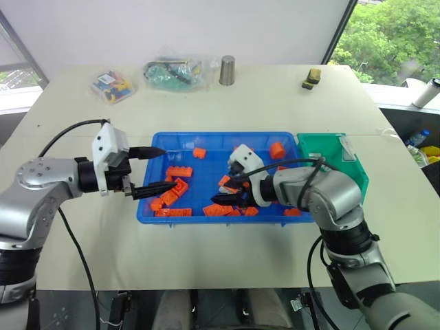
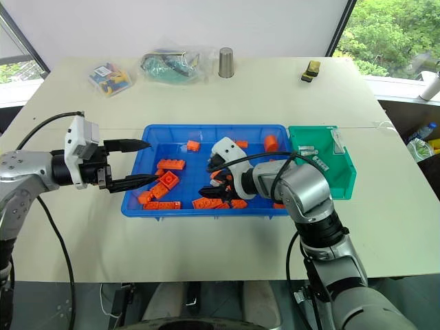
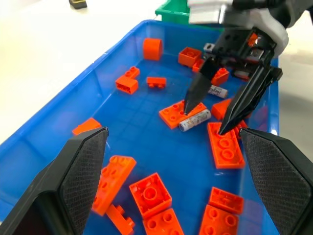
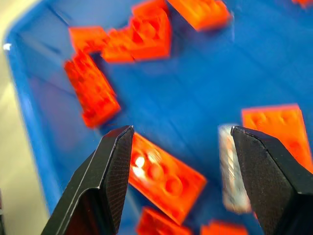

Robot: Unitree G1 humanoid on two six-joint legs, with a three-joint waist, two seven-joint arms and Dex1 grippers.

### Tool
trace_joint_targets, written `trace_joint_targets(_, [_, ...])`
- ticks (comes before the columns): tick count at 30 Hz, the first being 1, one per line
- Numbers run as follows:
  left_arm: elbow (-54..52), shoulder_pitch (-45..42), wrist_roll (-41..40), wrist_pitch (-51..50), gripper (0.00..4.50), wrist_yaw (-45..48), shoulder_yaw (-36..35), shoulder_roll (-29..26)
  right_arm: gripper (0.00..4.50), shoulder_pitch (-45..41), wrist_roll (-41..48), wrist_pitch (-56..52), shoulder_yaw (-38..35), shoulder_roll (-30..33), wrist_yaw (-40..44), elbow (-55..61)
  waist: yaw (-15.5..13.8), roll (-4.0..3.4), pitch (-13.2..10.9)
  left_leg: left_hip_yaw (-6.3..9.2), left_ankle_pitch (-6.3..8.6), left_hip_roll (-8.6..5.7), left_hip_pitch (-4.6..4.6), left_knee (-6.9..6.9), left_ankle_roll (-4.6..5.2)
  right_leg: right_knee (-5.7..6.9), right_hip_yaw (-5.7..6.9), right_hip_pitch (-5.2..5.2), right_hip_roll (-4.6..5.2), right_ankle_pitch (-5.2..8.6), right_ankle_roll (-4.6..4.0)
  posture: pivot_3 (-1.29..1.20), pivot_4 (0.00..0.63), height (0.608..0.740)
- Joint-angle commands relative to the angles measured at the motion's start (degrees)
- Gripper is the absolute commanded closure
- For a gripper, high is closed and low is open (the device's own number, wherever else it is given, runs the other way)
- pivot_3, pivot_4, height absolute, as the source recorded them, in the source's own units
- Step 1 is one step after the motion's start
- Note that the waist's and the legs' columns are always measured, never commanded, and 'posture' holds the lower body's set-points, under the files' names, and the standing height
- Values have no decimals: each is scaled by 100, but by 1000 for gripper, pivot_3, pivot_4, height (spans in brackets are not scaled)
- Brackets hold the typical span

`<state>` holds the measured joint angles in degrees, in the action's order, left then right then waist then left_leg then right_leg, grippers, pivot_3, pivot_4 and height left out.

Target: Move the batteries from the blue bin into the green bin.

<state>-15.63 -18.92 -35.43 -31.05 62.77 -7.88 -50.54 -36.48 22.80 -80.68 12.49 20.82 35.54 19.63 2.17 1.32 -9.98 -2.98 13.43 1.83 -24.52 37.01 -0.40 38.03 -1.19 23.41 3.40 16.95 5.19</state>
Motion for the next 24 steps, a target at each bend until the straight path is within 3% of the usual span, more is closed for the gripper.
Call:
trace_joint_targets(1, [-16, -136, 38, 109, 0, 61, -13, -4, 1243, 72, 72, 237, -84, 105, -57, 38, 4, 0, 0, 0, 0, 1, 0, 0, 0, 0, 0, 0, -3, 0, 0, 0, 150, 739])
trace_joint_targets(13, [12, -173, 70, 112, 0, 81, -56, -26, 1243, 221, 29, 691, 146, 291, -119, -226, 8, 1, 1, 2, 0, 3, 1, 2, 0, 0, -1, -3, -13, 0, 1, 0, 150, 739])
trace_joint_targets(24, [-48, -54, 105, 190, 0, 67, -49, 48, 1243, 13, 255, 443, 10, 280, -157, 112, 7, 2, 0, 2, 0, 3, 1, 3, 0, 0, -2, -3, -12, 0, 1, 0, 150, 739])
